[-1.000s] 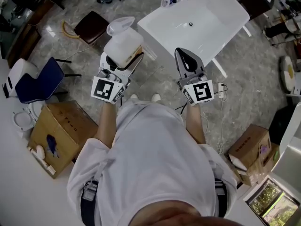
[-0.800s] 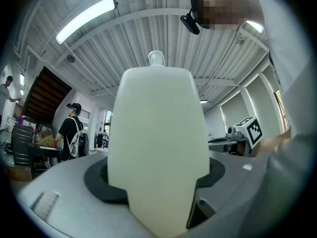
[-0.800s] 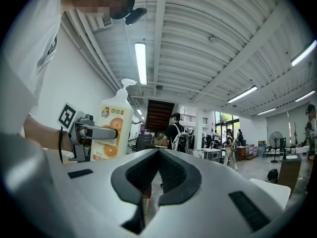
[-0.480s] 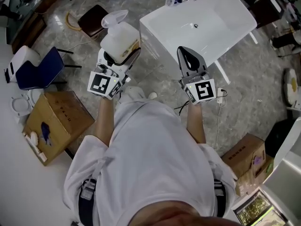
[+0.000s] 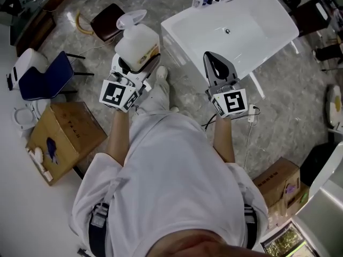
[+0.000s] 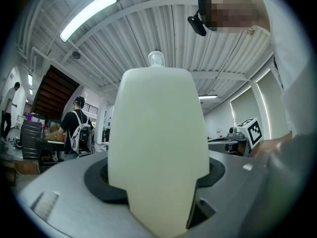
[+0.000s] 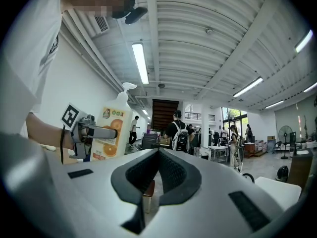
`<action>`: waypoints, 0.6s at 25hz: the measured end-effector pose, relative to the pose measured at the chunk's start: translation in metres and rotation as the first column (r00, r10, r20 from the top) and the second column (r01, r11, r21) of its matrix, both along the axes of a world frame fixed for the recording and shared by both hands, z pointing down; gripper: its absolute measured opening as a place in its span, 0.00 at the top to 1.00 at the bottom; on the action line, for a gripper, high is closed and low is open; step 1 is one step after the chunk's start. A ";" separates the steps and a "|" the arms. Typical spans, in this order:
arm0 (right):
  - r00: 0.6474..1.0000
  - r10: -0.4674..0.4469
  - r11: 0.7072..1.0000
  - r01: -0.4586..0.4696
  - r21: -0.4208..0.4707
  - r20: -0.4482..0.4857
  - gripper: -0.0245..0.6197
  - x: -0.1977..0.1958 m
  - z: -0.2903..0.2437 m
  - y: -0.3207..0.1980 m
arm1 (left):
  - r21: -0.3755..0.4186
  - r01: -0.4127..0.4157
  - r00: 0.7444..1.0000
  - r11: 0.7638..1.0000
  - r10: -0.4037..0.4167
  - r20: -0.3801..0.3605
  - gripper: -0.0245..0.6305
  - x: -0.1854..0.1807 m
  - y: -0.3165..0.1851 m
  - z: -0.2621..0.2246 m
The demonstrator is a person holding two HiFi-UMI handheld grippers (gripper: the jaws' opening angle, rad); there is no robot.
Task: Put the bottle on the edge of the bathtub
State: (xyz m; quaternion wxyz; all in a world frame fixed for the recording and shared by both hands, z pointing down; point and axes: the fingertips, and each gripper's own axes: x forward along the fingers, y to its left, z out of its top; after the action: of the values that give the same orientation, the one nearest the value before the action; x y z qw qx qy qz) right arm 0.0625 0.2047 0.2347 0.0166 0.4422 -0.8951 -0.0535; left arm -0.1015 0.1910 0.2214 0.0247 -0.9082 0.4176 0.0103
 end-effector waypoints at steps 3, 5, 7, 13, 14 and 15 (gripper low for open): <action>1.000 0.011 1.000 -0.011 -0.004 -0.007 0.96 0.002 0.004 -0.025 | -0.005 -0.015 1.000 1.000 0.015 -0.011 0.44 0.003 -0.029 0.006; 1.000 0.021 1.000 -0.021 -0.002 -0.012 0.96 0.001 0.005 -0.046 | -0.003 -0.034 0.999 0.999 0.034 -0.008 0.44 0.005 -0.051 0.008; 0.999 0.037 0.999 -0.037 -0.003 -0.018 0.96 0.000 0.006 -0.072 | 0.000 -0.051 0.999 0.999 0.051 0.005 0.44 0.006 -0.077 0.010; 0.997 0.077 0.997 -0.077 -0.012 -0.024 0.96 -0.009 0.006 -0.161 | 0.013 -0.127 0.992 0.992 0.126 0.019 0.44 0.007 -0.169 0.009; 0.996 0.085 0.996 -0.085 -0.014 -0.025 0.96 -0.011 0.006 -0.176 | 0.012 -0.143 0.990 0.990 0.143 0.014 0.44 0.006 -0.185 0.009; 0.995 0.094 0.995 -0.095 -0.019 -0.024 0.96 -0.014 0.006 -0.191 | 0.009 -0.159 0.987 0.987 0.159 0.013 0.44 0.005 -0.200 0.010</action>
State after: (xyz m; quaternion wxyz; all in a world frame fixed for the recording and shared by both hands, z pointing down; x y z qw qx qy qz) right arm 0.0488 0.0137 0.2407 0.0339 0.4833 -0.8734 -0.0490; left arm -0.0961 -0.0093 0.2310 0.0311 -0.9385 0.3438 0.0089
